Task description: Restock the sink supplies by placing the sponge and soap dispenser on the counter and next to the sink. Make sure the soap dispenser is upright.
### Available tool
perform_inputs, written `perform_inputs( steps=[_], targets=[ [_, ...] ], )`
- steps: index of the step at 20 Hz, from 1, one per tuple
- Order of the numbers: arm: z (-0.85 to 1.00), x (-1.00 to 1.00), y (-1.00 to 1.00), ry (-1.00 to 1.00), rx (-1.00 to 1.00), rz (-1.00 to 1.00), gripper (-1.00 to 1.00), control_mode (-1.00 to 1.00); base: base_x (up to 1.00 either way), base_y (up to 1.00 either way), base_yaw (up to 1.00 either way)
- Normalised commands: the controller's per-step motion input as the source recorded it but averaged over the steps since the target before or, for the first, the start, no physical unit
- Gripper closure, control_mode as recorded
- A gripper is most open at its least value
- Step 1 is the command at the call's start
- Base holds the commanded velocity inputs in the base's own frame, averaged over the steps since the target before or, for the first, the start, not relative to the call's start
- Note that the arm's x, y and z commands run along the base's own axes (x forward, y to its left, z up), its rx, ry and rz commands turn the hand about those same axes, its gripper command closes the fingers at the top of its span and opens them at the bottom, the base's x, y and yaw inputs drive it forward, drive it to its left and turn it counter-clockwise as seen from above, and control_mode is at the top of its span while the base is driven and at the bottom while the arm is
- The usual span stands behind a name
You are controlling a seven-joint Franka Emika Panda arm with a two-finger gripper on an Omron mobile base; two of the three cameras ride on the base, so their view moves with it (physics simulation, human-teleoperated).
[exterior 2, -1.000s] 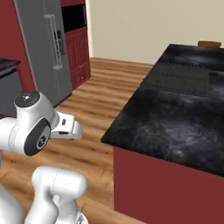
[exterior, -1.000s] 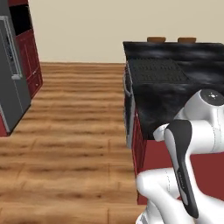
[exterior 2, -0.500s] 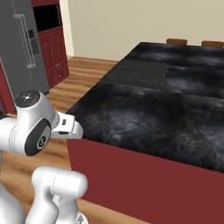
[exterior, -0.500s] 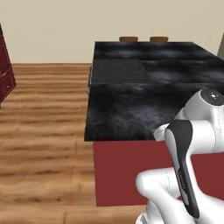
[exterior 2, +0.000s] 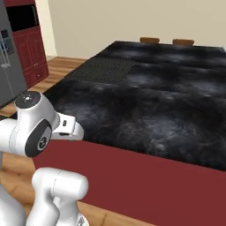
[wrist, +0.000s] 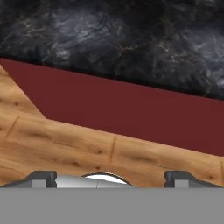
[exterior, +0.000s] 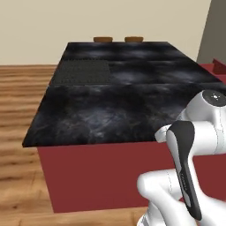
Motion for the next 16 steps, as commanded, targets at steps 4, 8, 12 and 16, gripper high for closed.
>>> perform_inputs(
  steps=[4,8,12,16],
  targets=[
    [0.0,0.0,0.0,0.0,0.0,0.0,-1.0,1.0,0.0,-1.0,-0.09],
    [0.0,0.0,0.0,0.0,0.0,0.0,-1.0,1.0,0.01,-1.0,-0.09],
    [0.0,0.0,0.0,0.0,0.0,0.0,-1.0,1.0,0.05,-1.0,-0.08],
    [0.0,0.0,0.0,0.0,0.0,0.0,-1.0,1.0,0.24,-1.0,-0.06]
  ],
)
